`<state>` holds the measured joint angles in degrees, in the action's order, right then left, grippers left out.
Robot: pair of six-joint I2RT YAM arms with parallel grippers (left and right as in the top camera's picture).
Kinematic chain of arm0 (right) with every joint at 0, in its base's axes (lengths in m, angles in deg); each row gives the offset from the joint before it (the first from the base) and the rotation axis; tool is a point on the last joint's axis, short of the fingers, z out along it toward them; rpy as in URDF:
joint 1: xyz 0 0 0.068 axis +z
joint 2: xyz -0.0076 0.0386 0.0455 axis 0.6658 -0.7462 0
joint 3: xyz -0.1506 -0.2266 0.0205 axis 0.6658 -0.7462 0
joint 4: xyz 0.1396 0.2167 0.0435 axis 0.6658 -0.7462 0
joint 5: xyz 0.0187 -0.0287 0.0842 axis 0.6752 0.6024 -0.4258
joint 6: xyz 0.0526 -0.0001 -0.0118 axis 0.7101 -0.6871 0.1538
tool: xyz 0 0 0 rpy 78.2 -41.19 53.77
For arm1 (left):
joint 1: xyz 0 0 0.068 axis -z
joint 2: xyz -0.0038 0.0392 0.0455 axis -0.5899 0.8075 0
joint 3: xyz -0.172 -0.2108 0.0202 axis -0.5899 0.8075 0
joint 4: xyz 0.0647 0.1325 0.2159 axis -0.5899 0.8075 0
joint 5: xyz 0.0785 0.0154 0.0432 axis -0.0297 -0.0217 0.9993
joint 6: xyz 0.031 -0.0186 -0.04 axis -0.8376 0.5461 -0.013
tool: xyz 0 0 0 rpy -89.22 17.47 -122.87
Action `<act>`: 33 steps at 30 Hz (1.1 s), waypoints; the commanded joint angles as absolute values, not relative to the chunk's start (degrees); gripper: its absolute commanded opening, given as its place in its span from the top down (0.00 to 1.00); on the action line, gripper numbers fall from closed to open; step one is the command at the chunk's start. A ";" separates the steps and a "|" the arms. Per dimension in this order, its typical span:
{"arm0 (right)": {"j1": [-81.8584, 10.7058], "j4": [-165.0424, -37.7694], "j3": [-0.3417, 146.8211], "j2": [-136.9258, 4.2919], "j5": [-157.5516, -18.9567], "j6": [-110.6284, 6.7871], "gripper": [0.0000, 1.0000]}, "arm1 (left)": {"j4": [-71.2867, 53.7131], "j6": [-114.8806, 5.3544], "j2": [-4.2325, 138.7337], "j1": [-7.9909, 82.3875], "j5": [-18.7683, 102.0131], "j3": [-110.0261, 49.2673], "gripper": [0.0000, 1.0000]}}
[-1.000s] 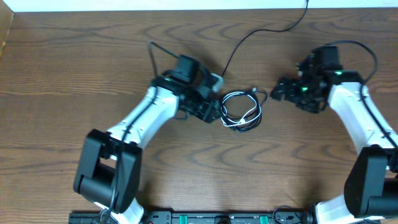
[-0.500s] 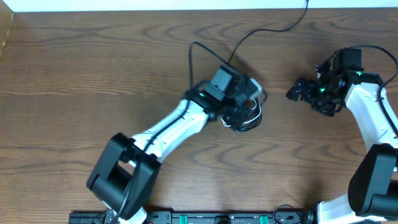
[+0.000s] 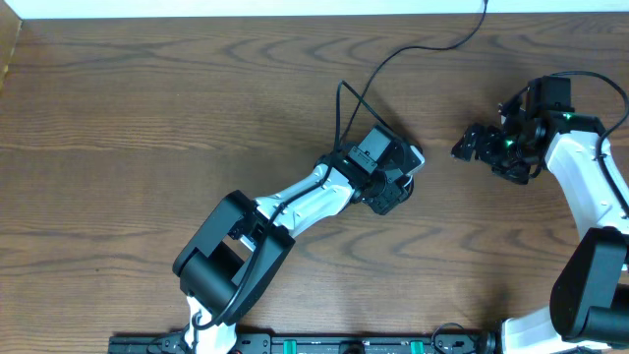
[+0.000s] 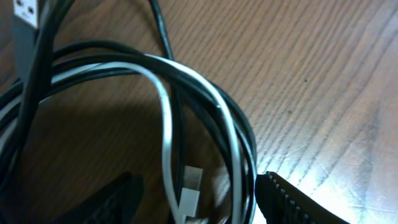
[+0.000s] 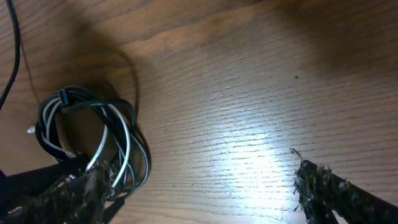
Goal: Untangle cables
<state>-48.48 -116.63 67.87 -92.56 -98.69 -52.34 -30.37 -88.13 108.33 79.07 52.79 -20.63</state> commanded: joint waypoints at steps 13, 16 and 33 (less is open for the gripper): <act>-48.33 -116.87 68.79 -92.03 -99.46 -54.15 0.07 | -24.62 -88.85 108.83 81.32 50.45 -21.46 0.50; -48.35 -117.07 68.79 -92.03 -99.43 -54.15 0.07 | -24.67 -88.85 108.92 81.95 51.13 -21.46 0.51; -48.35 -117.15 68.79 -92.03 -99.41 -54.35 0.06 | -30.65 -88.81 107.89 82.28 53.03 -21.70 0.50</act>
<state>-48.46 -117.04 67.87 -92.56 -98.71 -53.36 -30.63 -88.28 109.49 82.17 52.88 -20.65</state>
